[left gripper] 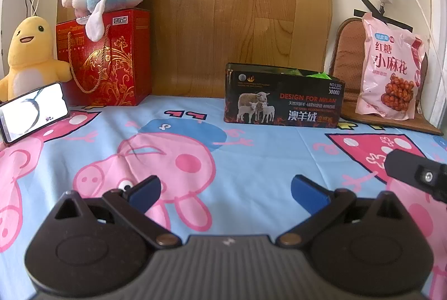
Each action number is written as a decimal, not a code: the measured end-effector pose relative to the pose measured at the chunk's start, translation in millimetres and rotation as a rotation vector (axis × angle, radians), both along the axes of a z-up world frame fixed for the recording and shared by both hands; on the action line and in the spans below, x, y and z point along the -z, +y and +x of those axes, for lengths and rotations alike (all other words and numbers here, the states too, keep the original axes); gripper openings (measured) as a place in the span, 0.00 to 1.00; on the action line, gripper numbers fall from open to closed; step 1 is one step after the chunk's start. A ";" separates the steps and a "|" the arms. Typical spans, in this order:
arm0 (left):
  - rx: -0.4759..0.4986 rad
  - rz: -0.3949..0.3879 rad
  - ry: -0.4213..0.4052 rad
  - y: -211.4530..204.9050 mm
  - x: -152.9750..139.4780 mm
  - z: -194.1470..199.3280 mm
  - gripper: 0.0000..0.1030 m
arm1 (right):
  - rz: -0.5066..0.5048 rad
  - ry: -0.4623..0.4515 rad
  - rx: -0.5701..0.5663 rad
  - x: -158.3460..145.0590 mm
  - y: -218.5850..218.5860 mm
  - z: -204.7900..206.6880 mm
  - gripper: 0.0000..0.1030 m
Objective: Organize snacks
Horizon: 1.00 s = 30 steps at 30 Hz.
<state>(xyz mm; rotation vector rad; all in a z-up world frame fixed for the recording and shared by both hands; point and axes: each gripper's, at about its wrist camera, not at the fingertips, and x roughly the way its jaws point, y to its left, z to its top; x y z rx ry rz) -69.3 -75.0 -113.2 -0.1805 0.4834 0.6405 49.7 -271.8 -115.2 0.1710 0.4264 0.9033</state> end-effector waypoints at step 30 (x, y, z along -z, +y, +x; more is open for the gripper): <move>-0.003 -0.010 0.002 2.0 1.2 0.7 1.00 | -0.049 -0.052 0.070 -4.0 10.5 -2.4 0.93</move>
